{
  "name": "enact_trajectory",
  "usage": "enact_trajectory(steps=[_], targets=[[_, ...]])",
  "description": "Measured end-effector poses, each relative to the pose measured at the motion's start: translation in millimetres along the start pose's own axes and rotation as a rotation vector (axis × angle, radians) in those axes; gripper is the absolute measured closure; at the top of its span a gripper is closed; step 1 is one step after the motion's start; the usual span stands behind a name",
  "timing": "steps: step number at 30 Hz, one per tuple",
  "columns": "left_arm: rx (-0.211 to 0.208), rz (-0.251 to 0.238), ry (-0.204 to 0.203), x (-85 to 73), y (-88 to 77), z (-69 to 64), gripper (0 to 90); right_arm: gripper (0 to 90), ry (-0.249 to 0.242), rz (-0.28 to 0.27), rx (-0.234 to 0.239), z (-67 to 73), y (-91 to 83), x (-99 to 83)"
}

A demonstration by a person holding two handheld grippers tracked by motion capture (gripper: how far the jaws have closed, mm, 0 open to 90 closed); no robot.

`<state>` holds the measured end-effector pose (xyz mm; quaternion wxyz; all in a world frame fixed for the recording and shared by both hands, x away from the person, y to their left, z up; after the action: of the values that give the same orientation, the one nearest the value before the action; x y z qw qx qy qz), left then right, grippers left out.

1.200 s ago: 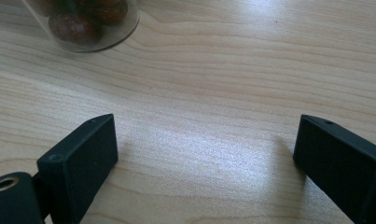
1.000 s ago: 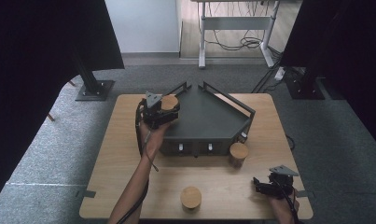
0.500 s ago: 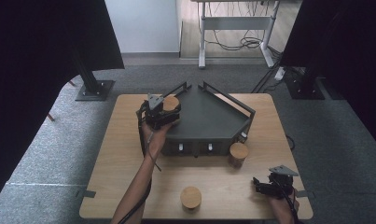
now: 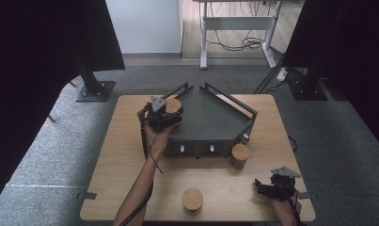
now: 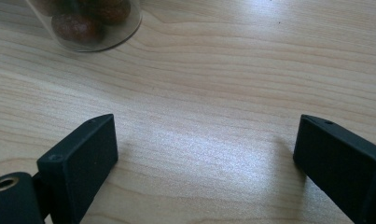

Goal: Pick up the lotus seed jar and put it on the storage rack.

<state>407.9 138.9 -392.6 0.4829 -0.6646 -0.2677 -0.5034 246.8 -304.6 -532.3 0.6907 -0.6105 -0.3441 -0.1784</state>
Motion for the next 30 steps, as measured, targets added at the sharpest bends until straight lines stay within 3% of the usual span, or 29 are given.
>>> enact_trajectory(steps=[19, 24, 30], targets=[[0.010, 0.013, -0.002, -0.6, 5.1, -0.7, 22.7, 5.7, -0.004, -0.001, 0.002, 0.1, 0.4, 0.3], [-0.011, 0.025, -0.019, 3.1, 5.0, 2.6, 9.2, 5.7, -0.005, -0.001, 0.003, 0.1, 0.4, 0.3], [-0.007, 0.026, -0.017, 4.2, 1.9, 3.9, 4.7, 5.7, -0.006, -0.001, 0.004, 0.2, 0.3, 0.2]])
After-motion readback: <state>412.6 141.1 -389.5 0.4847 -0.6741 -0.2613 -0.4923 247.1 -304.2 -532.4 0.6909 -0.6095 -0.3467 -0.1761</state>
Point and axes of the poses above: each handheld gripper's, and its own axes: y roughly forward along the jaws, x roughly out of its top, z roughly to its left, the point moved 9 cm from there along y, roughly forward along the jaws, and after that the axes turned 4 degrees about z, right-handed, at the moved point
